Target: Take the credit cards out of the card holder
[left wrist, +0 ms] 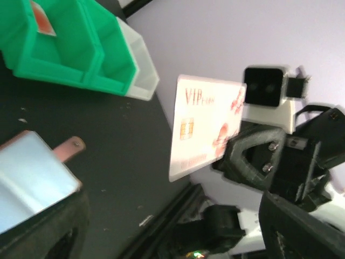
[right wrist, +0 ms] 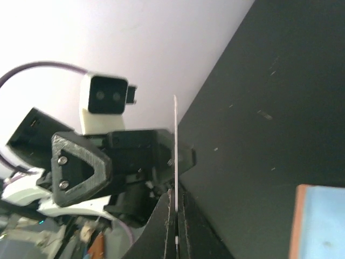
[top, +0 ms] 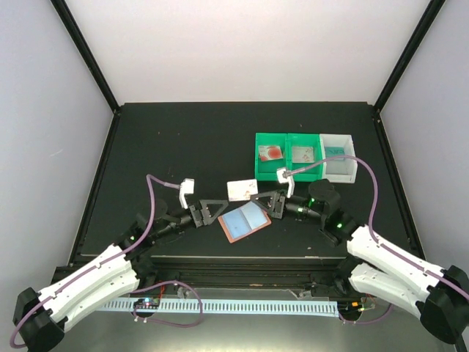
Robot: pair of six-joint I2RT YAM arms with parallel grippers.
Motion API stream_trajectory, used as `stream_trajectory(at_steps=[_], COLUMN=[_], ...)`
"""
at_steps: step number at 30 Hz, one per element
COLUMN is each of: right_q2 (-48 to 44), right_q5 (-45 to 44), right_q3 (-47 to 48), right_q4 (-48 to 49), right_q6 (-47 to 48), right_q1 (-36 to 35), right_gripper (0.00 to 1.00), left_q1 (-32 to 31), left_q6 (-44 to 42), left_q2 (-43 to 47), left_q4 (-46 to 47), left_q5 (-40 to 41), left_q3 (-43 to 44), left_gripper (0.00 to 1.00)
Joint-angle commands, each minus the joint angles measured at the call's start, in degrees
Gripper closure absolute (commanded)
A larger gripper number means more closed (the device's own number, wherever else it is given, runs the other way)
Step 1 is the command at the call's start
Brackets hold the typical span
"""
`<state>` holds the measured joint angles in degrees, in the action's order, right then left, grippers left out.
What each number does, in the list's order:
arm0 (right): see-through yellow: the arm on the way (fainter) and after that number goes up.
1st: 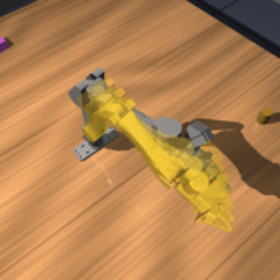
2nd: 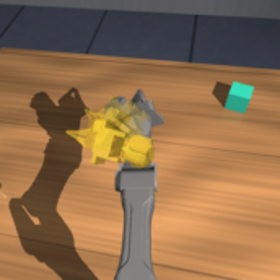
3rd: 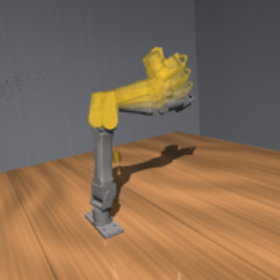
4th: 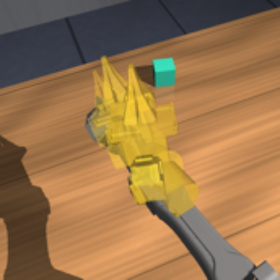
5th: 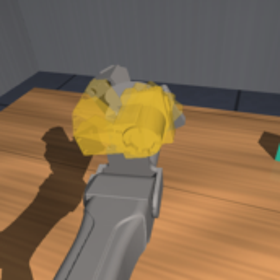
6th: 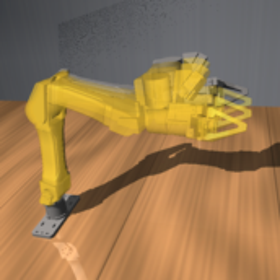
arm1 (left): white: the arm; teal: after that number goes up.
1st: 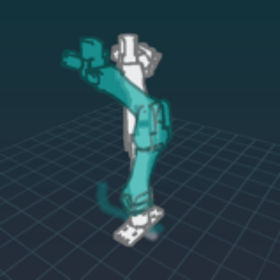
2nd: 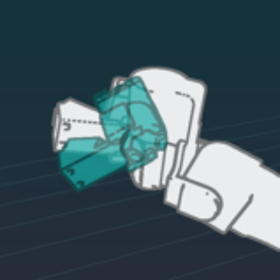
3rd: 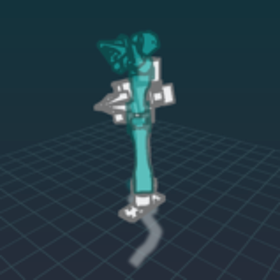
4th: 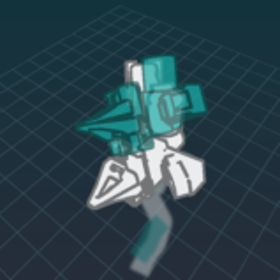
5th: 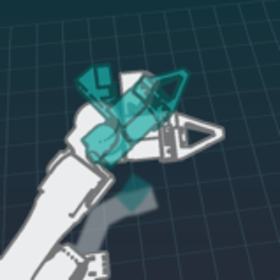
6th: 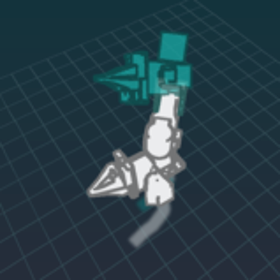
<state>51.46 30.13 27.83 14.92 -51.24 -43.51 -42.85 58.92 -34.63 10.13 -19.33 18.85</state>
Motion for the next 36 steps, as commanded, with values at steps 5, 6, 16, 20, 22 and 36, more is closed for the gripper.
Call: stream_trajectory(at_steps=[5,6,16,20,22,36], right_q2=[-0.3,0.1,12.8,20.5,26.5,50.5], right_q5=[-6.4,-6.6,-9.3,-9.7,-11.1,-8.0], right_q3=[11.6,12.8,24.6,28.2,31.0,45.9], right_q4=[-24.4,-26.4,-40.6,-41.2,-42.4,-42.0], right_q6=[17.4,18.9,30.2,32.3,33.9,36.2], right_q1=[8.0,9.4,29.4,35.5,37.0,39.5], right_gripper=[0.99,0.99,0.99,0.99,0.99,0.99], left_q1=[-0.3,-0.3,-0.1,-0.1,0.0,0.6], left_q6=[-6.6,-7.1,-20.4,-22.4,-22.7,-26.0], left_q2=[0.1,0.0,-2.9,-3.9,-4.3,-9.4], left_q4=[-8.9,-8.8,-20.3,-22.9,-22.3,-22.1], left_q5=[3.4,3.1,5.3,5.3,4.8,-0.6], left_q3=[4.7,4.9,13.3,15.1,14.4,12.2], left_gripper=[0.01,0.01,0.01,0.01,0.01,0.01])
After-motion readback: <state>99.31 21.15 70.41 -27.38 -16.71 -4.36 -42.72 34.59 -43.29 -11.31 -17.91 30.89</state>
